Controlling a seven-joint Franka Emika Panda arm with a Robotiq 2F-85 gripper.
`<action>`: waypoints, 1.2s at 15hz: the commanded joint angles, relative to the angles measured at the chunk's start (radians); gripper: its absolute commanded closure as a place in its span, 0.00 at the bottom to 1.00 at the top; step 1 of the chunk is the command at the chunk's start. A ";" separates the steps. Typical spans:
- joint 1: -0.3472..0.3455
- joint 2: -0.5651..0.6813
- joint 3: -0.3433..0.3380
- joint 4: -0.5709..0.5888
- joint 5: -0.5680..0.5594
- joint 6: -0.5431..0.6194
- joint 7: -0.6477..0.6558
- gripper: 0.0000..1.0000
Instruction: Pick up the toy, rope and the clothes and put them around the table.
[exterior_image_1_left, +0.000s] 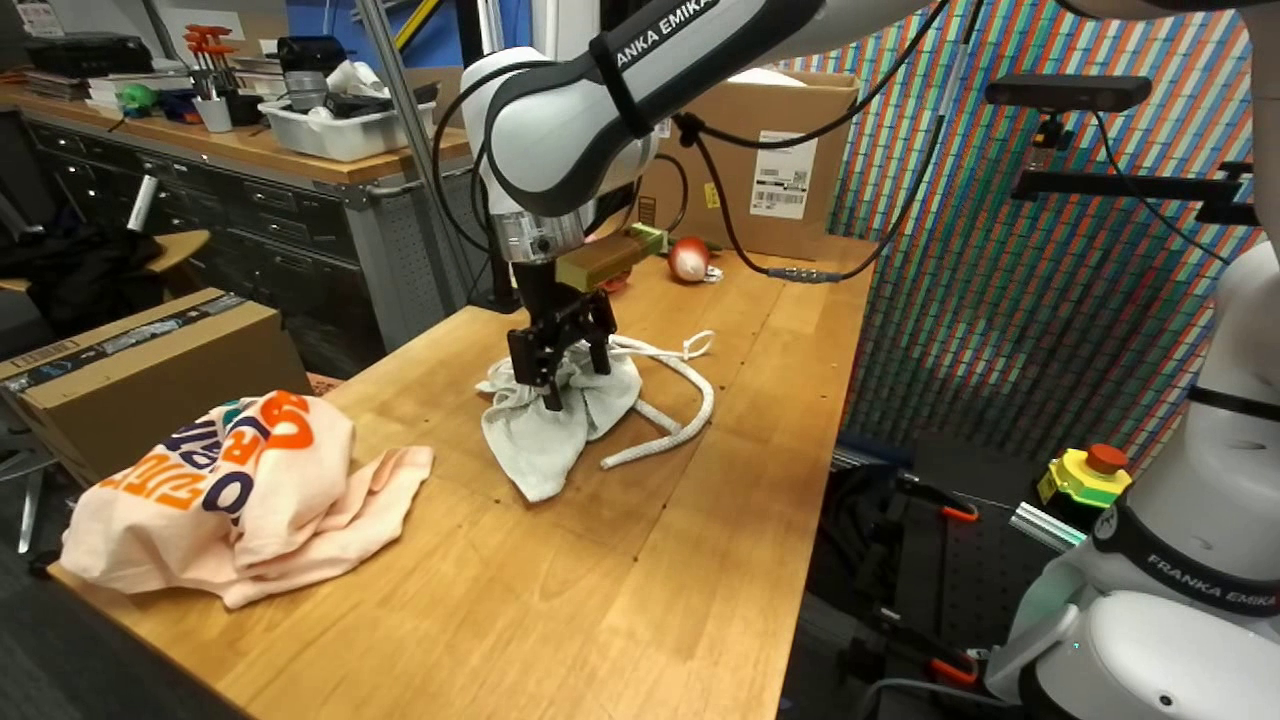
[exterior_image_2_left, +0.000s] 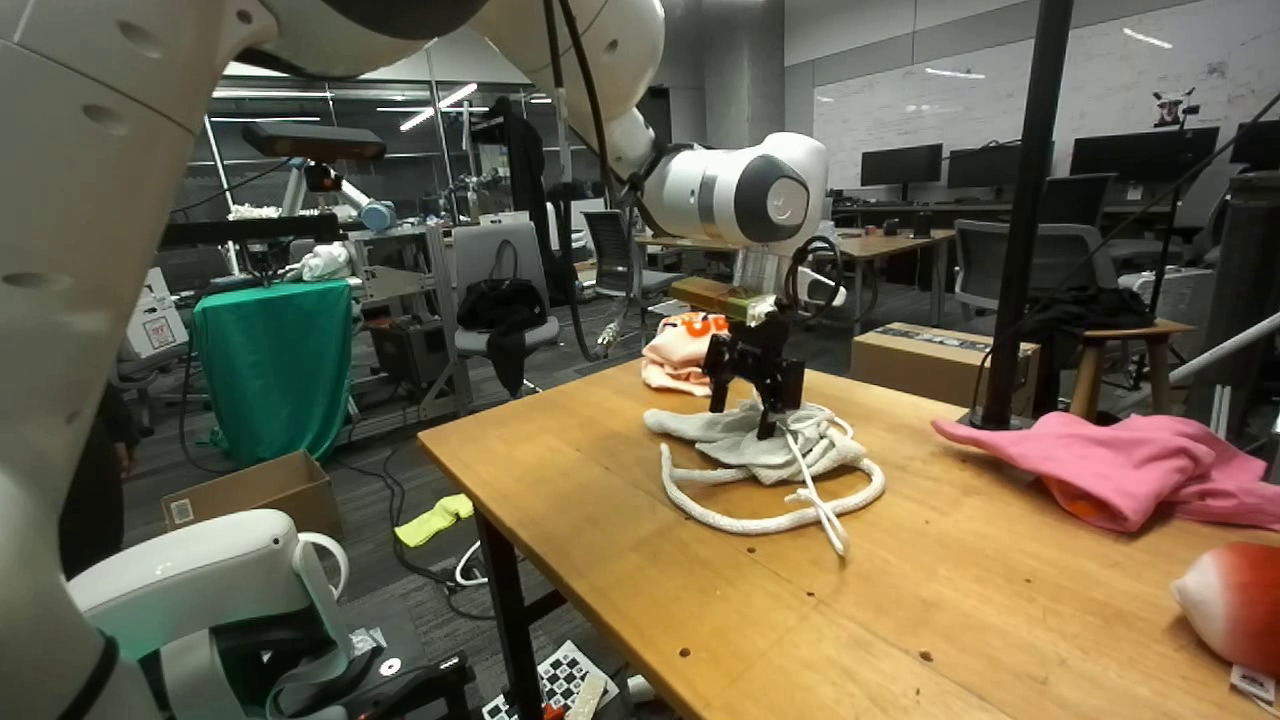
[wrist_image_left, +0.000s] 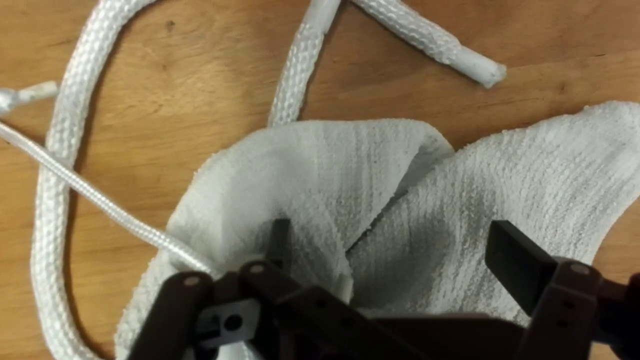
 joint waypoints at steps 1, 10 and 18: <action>-0.021 -0.004 0.016 -0.001 0.069 0.003 -0.008 0.00; 0.016 -0.015 0.049 -0.017 0.074 -0.030 -0.017 0.00; 0.037 0.023 0.054 -0.022 0.067 0.014 -0.016 0.00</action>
